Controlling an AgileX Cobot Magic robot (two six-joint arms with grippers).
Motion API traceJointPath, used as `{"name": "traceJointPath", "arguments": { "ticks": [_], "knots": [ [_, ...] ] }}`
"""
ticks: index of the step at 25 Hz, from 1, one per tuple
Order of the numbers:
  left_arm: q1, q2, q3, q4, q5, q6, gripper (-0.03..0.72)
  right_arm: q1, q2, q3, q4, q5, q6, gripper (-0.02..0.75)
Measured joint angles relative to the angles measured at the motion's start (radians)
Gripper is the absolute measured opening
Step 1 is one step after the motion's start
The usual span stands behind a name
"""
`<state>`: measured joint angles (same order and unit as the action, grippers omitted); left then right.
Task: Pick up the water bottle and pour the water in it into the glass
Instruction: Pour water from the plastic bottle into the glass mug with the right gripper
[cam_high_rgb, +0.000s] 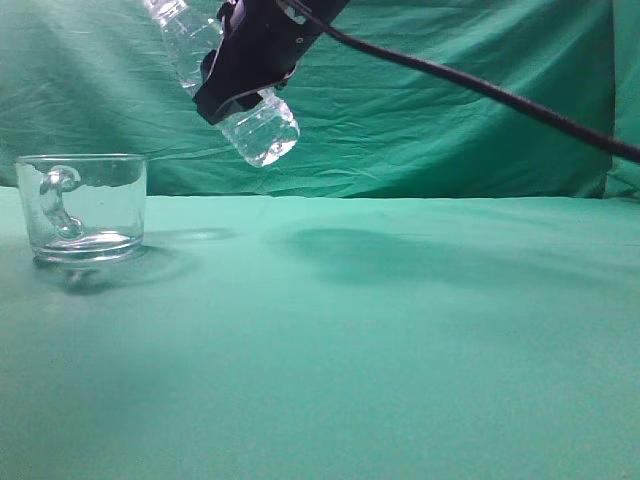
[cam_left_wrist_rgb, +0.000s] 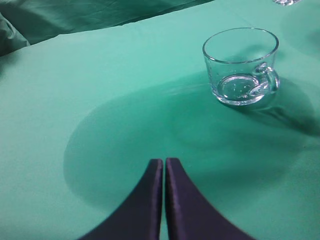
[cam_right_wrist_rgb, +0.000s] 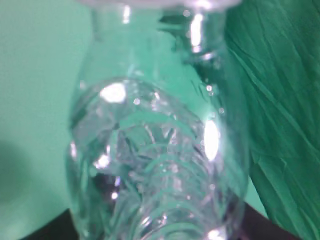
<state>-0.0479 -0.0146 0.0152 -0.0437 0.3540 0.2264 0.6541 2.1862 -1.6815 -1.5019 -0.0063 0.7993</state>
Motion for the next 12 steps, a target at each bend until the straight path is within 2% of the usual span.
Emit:
{"name": "traceJointPath", "arguments": {
  "ticks": [5,9,12],
  "knots": [
    [0.000,0.000,0.000,0.000,0.000,0.000,0.000,0.006,0.053,-0.054,-0.070,-0.011,0.000,0.335],
    [0.000,0.000,0.000,0.000,0.000,0.000,0.000,0.006,0.069,-0.064,-0.208,-0.053,-0.004,0.335],
    [0.000,0.000,0.000,0.000,0.000,0.000,0.000,0.008,0.072,-0.064,-0.251,-0.090,-0.020,0.335]
  ]
}}
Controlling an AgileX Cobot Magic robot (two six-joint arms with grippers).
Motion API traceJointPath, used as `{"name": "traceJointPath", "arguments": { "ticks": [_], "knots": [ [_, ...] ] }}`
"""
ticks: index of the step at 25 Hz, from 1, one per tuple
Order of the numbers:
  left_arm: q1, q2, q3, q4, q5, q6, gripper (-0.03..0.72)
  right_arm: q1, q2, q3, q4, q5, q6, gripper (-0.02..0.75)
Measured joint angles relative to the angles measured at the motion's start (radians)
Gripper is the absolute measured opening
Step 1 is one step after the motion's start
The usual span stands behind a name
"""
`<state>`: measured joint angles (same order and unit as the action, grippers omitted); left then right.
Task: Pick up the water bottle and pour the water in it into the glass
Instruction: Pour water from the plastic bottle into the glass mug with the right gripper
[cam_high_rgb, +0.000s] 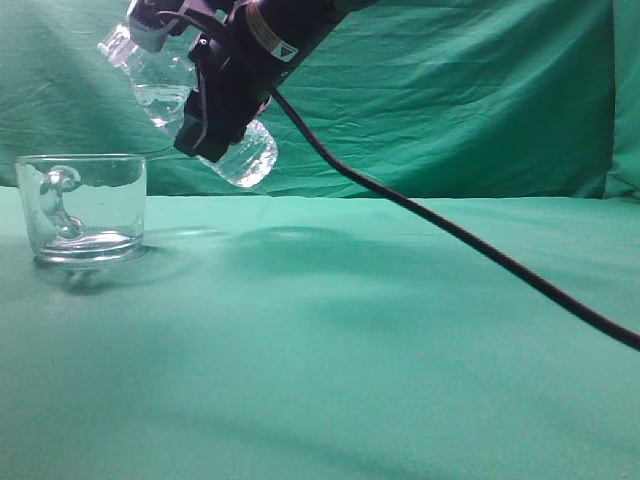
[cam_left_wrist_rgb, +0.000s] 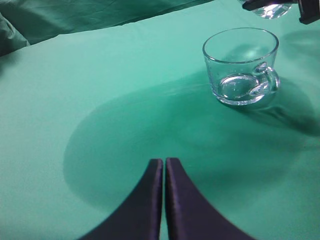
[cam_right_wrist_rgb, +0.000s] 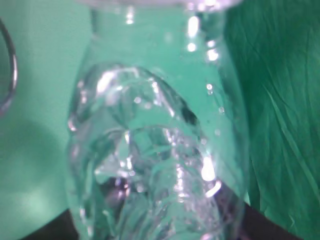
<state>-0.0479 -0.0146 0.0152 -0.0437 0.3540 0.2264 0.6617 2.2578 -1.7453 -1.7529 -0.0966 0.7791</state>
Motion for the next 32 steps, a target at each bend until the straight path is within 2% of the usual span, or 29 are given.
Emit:
{"name": "traceJointPath", "arguments": {
  "ticks": [7,16,32],
  "knots": [
    [0.000,0.000,0.000,0.000,0.000,0.000,0.000,0.000,0.000,0.000,-0.007,-0.009,-0.208,0.335],
    [0.000,0.000,0.000,0.000,0.000,0.000,0.000,0.000,0.000,-0.002,-0.007,0.024,-0.377,0.335],
    [0.000,0.000,0.000,0.000,0.000,0.000,0.000,0.022,0.000,-0.002,-0.007,0.068,-0.480,0.335]
  ]
}}
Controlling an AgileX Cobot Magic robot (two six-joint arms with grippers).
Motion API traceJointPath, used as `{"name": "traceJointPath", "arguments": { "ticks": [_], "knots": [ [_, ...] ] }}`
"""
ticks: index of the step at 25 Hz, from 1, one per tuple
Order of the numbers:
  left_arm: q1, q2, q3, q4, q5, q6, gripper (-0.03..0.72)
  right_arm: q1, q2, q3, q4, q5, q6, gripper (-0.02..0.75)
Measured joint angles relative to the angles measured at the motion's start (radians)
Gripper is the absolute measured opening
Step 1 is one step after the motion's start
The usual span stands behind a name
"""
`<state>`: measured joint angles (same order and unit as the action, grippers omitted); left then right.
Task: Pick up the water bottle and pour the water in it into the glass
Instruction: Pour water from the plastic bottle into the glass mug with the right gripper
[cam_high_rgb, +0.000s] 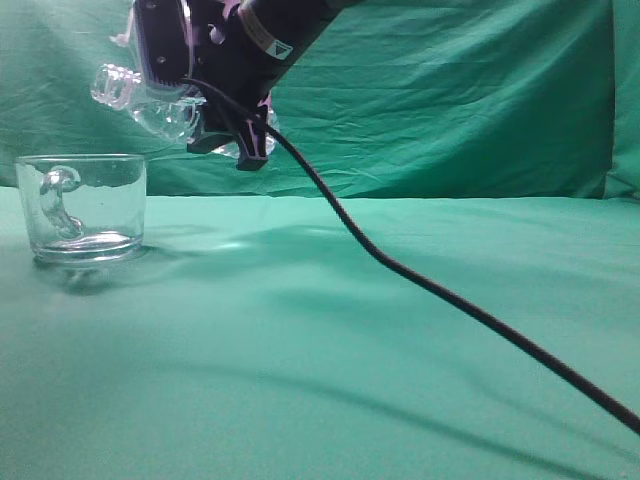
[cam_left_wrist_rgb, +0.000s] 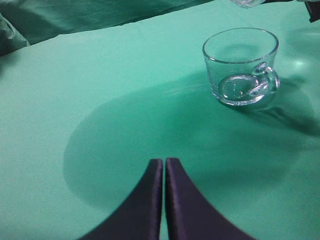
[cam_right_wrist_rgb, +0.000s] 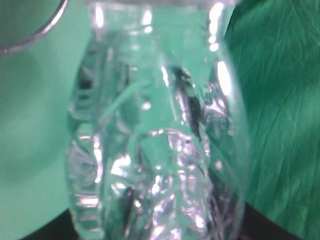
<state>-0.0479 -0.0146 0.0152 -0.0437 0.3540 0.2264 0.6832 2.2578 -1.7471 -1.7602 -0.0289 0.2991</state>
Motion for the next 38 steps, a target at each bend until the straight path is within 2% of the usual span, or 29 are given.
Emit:
{"name": "traceJointPath", "arguments": {
  "ticks": [12,25,38],
  "knots": [
    [0.000,0.000,0.000,0.000,0.000,0.000,0.000,0.027,-0.003,0.000,0.000,0.088,-0.063,0.335],
    [0.000,0.000,0.000,0.000,0.000,0.000,0.000,0.027,-0.003,0.000,0.000,0.112,-0.091,0.335],
    [0.000,0.000,0.000,0.000,0.000,0.000,0.000,0.027,-0.003,0.000,0.000,0.116,-0.036,0.335]
  ]
}}
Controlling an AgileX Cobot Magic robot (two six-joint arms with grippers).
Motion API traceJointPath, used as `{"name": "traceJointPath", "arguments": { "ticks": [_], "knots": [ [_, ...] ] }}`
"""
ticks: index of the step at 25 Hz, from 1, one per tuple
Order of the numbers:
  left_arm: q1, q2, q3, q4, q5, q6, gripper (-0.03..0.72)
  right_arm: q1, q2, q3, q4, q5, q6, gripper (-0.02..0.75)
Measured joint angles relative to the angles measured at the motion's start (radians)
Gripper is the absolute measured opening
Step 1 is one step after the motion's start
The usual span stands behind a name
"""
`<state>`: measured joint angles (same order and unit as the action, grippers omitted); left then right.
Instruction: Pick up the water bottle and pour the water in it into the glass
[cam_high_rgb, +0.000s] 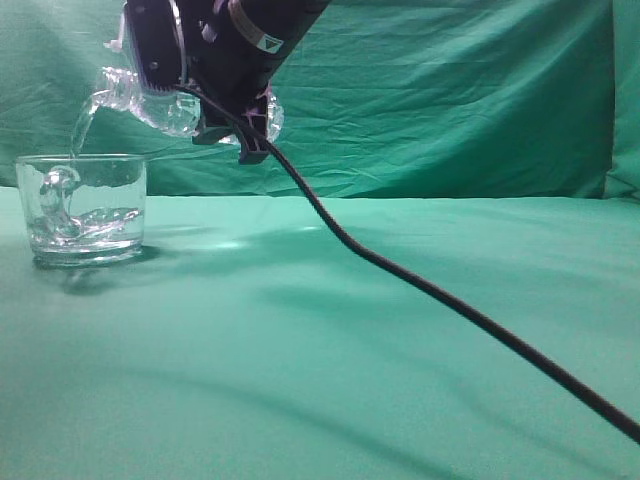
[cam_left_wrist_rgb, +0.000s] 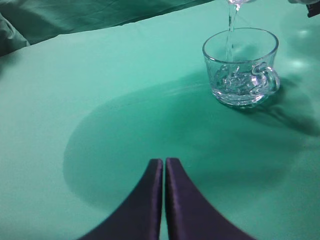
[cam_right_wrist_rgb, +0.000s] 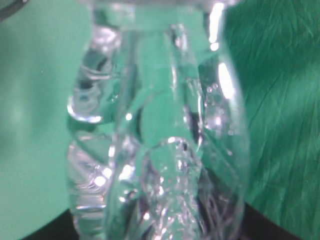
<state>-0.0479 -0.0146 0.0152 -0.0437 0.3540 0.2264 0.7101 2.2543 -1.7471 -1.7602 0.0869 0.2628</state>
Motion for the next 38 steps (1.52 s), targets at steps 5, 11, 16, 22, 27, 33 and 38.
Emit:
{"name": "traceJointPath", "arguments": {
  "ticks": [5,11,16,22,27,33,38],
  "knots": [
    [0.000,0.000,0.000,0.000,0.000,0.000,0.000,0.000,0.000,0.000,0.004,0.001,0.098,0.335],
    [0.000,0.000,0.000,0.000,0.000,0.000,0.000,0.000,0.000,0.000,0.015,0.001,0.441,0.335],
    [0.000,0.000,0.000,0.000,0.000,0.000,0.000,0.000,-0.015,0.000,0.023,0.001,0.902,0.335],
    [0.000,0.000,0.000,0.000,0.000,0.000,0.000,0.000,-0.125,0.023,0.051,0.001,1.179,0.335],
    [0.000,0.000,0.000,0.000,0.000,0.000,0.000,-0.007,-0.278,0.150,0.076,-0.004,1.269,0.335],
    [0.000,0.000,0.000,0.000,0.000,0.000,0.000,-0.108,-0.479,0.374,0.070,-0.164,1.382,0.335],
    [0.000,0.000,0.000,0.000,0.000,0.000,0.000,-0.264,-0.633,0.533,0.041,-0.352,1.397,0.335]
  ]
}}
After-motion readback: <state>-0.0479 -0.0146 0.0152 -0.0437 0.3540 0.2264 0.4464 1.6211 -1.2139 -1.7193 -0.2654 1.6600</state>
